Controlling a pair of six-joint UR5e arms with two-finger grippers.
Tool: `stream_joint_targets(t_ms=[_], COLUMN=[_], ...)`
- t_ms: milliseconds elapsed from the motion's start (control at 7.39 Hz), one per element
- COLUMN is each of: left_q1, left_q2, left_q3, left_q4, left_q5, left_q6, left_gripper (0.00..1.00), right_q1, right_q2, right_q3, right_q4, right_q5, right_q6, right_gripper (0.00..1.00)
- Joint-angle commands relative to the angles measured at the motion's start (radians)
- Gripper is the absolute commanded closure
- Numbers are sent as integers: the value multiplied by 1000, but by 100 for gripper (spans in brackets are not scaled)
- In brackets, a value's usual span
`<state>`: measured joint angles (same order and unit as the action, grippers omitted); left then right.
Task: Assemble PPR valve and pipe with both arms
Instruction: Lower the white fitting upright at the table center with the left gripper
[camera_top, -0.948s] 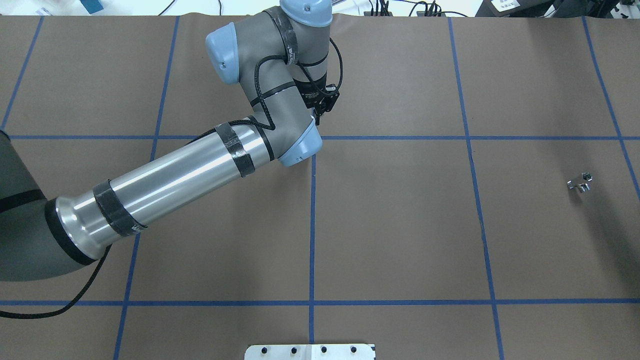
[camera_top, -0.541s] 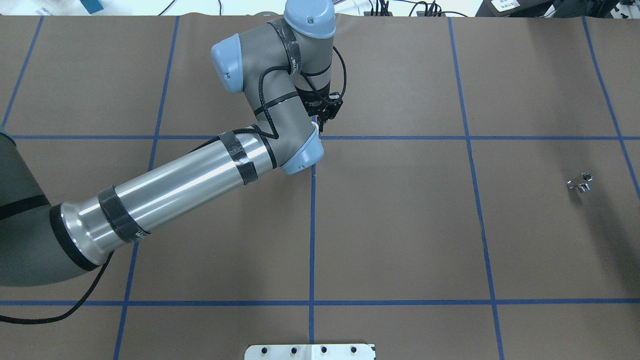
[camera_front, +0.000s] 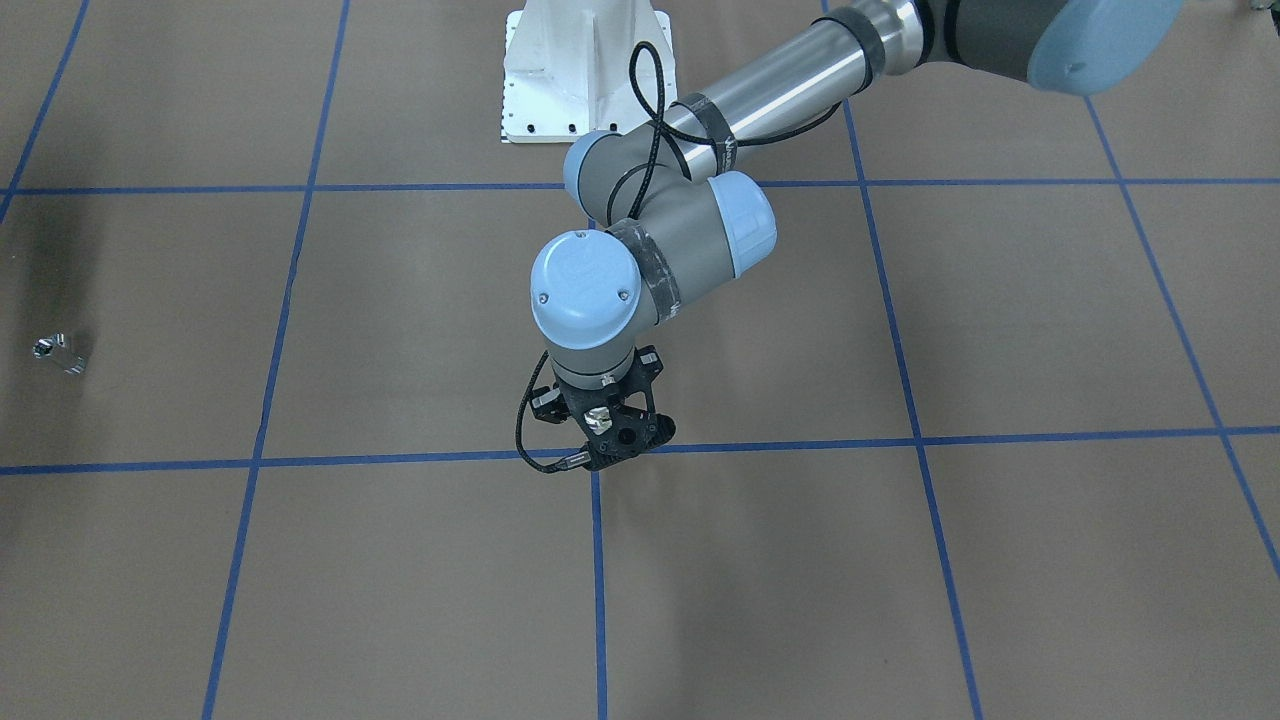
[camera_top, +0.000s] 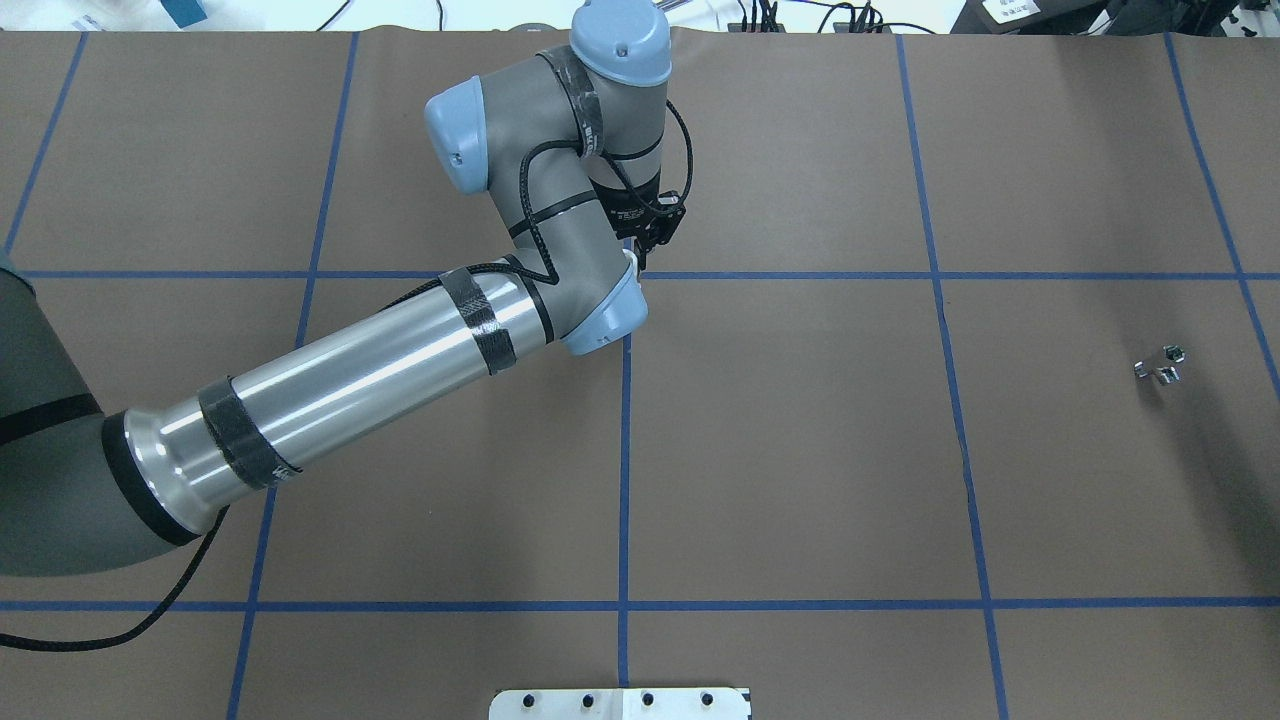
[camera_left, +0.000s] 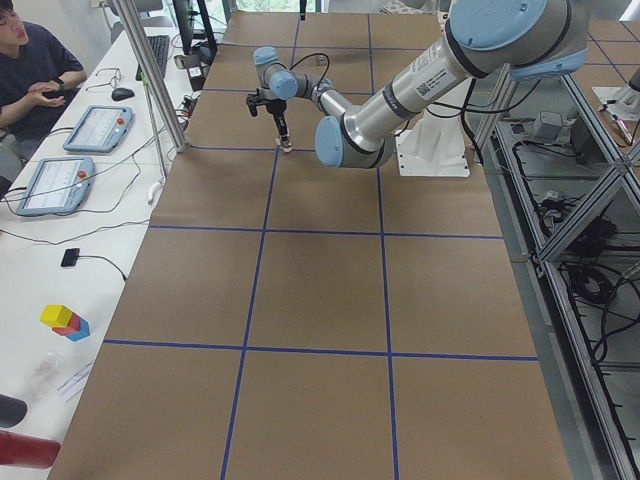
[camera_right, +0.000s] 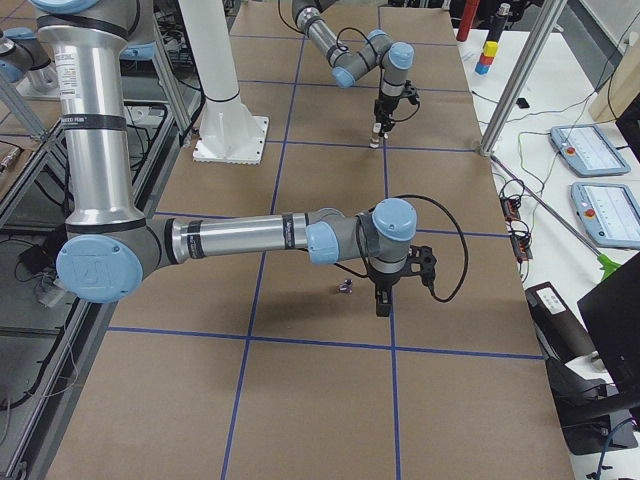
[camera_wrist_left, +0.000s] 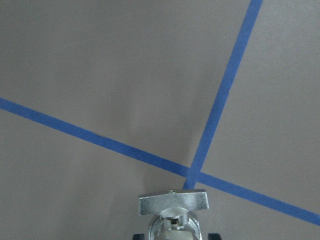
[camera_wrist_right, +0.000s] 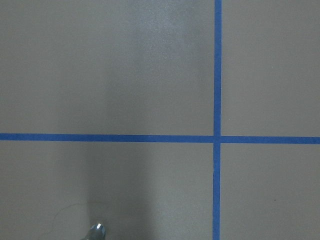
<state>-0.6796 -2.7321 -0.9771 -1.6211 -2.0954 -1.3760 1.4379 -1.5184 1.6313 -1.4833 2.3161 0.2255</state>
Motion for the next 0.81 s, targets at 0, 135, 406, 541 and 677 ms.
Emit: stream_joint_targets(t_ms=[0, 135, 406, 541, 677], left_q1=[0, 0, 12, 12, 12], left_q2=[0, 0, 2, 2, 5], left_q3=[0, 0, 0, 0, 0], left_q4=[0, -12, -22, -32, -33], left_q5=[-2, 0, 0, 0, 0], left_q6=[-3, -5, -49, -57, -55], left_gripper=[100, 100, 100, 100, 100], right_q1=[-2, -4, -4, -4, -4], right_q2=[3, 3, 3, 4, 7], right_q3=[-2, -2, -7, -8, -11], right_q4=[0, 0, 0, 0, 0], right_q5=[-9, -9, -9, -9, -9], right_q6=[0, 0, -2, -2, -2], right_gripper=[0, 0, 0, 0, 0])
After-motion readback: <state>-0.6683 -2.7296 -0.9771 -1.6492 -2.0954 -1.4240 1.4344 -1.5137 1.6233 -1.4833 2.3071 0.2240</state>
